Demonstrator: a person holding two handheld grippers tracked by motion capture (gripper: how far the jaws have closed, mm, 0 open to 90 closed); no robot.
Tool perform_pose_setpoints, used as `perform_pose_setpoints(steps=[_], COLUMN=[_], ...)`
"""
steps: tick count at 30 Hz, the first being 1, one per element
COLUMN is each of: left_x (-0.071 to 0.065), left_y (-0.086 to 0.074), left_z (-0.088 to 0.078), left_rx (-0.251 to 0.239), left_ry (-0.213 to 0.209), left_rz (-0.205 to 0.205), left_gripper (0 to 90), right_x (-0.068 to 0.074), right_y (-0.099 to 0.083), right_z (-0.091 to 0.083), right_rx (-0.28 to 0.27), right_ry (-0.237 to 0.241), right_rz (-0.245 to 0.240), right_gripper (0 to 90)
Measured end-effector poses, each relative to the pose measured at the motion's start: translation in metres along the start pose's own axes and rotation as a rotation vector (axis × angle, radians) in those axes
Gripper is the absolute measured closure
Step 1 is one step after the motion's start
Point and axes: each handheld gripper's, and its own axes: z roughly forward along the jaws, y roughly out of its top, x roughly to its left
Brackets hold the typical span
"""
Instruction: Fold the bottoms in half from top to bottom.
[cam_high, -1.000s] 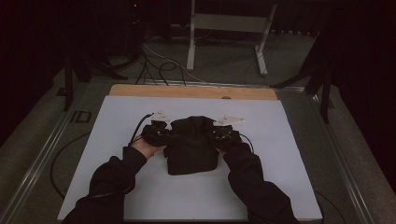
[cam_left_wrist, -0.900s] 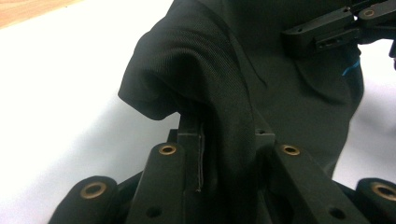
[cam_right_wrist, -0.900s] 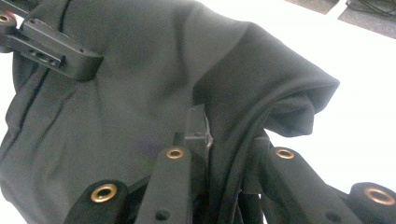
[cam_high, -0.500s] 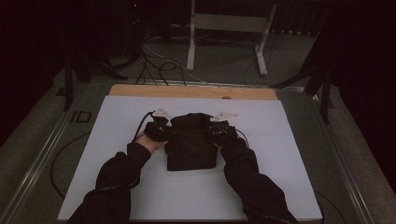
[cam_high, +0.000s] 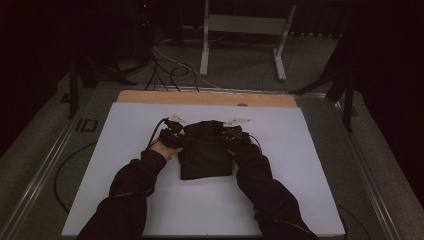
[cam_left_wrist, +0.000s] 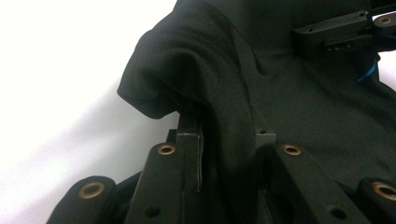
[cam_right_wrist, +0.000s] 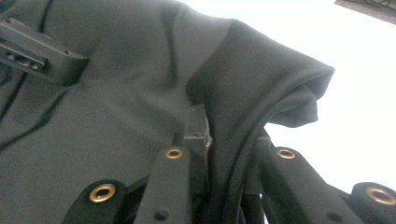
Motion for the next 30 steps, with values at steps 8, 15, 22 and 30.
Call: perform_pose_setpoints(steps=[8,15,22,30], left_x=[0.006,0.011,0.014,0.016], left_y=[0.001,0.004,0.005,0.005], left_z=[0.006,0.013,0.019,0.025], left_rx=[0.015,0.035,0.055,0.067], left_ry=[0.025,0.04,0.058,0.097], left_rz=[-0.016,-0.024,-0.02,-0.011], left_gripper=[72.2,71.0,68.8,57.9], right_x=[-0.004,-0.007,-0.01,-0.015], right_y=[0.0,0.0,-0.002,-0.004], right_z=[0.014,0.021,0.029,0.033], right_rx=[0.014,0.033,0.041,0.052], right_ry=[-0.004,-0.008,-0.019,-0.021], right_rz=[0.017,0.023,0.024,0.043], right_gripper=[76.9,76.7,76.4,75.6])
